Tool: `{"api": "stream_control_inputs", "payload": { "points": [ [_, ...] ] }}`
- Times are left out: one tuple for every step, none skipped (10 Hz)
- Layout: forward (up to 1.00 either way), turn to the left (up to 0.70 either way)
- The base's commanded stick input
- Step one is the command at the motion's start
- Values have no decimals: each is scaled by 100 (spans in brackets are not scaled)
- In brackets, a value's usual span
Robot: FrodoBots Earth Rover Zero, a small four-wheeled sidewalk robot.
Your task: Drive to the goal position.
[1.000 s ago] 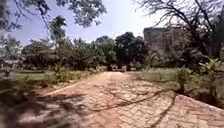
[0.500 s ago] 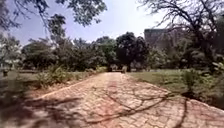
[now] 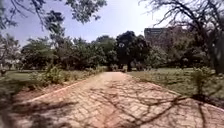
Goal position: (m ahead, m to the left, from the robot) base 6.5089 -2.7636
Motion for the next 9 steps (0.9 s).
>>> {"api": "stream_control_inputs", "payload": {
  "points": [
    [70, 0],
    [70, 0],
    [70, 0],
    [70, 0],
    [70, 0],
    [70, 0],
    [70, 0],
    [70, 0],
    [70, 0]
  ]
}}
